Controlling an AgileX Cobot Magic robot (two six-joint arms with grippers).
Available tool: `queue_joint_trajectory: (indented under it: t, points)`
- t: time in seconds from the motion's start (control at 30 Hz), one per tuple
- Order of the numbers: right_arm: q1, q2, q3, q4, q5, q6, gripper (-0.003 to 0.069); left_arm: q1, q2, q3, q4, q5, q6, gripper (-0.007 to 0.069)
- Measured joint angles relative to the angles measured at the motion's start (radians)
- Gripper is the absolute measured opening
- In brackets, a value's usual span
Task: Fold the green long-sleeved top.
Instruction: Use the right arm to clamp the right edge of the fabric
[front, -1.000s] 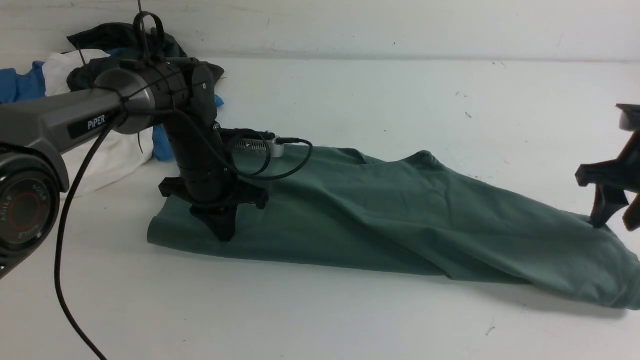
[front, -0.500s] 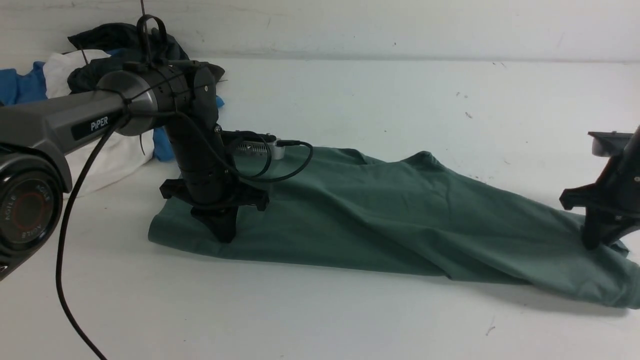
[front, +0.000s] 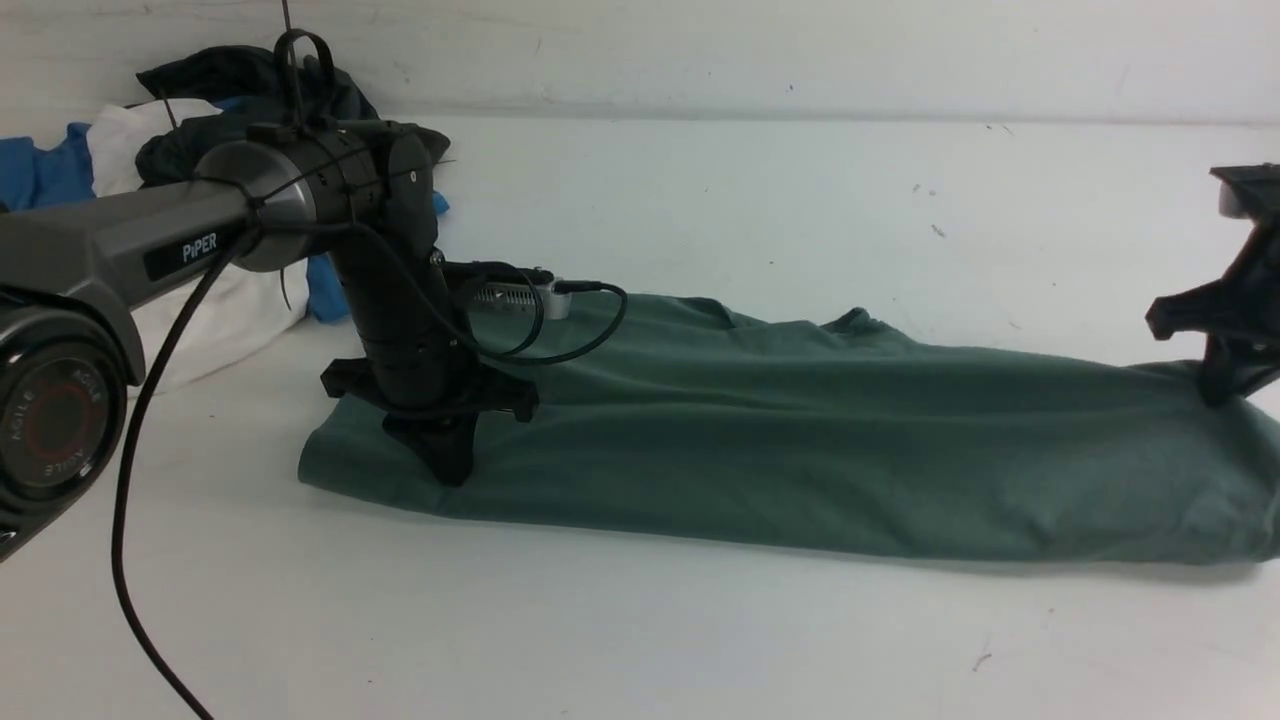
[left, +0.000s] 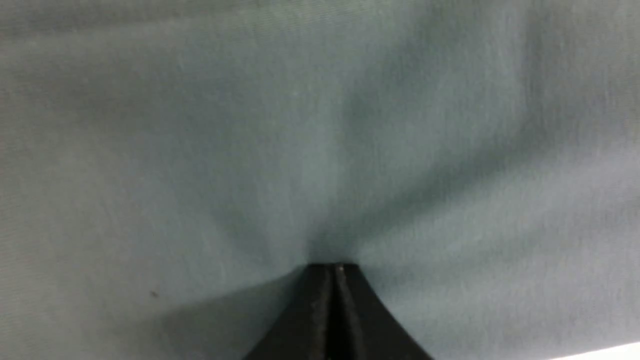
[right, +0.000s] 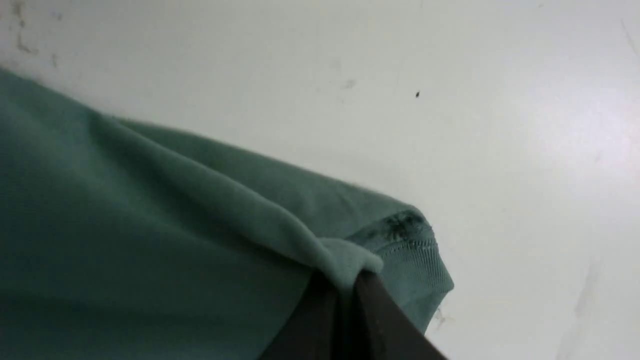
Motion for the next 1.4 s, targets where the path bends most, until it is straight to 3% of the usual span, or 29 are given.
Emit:
queue_joint_trajectory:
  t: [0.17,0.33,0.47,0.57,0.77,1.03,1.23,1.4]
  points:
    - [0.0,0.038,0.0,-0.009,-0.079,0.0,0.0041,0.0,0.0,-0.001,-0.003,0.001,0.0,-0.0004]
    - [0.0,0.068,0.0,-0.068,-0.112,0.015,0.0169,0.0,-0.006,-0.004,0.0,0.002,-0.021,-0.0004]
    - [0.001,0.06,-0.007,-0.157,-0.101,0.111,0.0305,0.0,-0.035,-0.059,0.034,0.005,-0.057,-0.0004]
    - [0.008,0.043,-0.044,-0.207,-0.041,0.161,0.0362,0.0,-0.06,-0.136,0.073,0.006,-0.095,-0.0004]
    - [0.047,0.015,-0.173,-0.142,0.047,0.179,0.0375,0.018,-0.02,-0.34,0.123,-0.002,-0.185,-0.0004]
    - [0.114,0.015,-0.191,-0.061,0.06,0.163,0.0375,0.095,0.176,-0.552,0.139,-0.107,-0.192,0.0005]
    - [0.171,0.015,-0.191,-0.057,0.06,0.156,0.0375,0.12,0.256,-0.587,0.144,-0.24,-0.191,0.0121]
    - [0.203,0.017,-0.191,-0.056,0.061,0.159,0.0375,0.119,0.314,-0.588,0.14,-0.269,-0.169,0.0269]
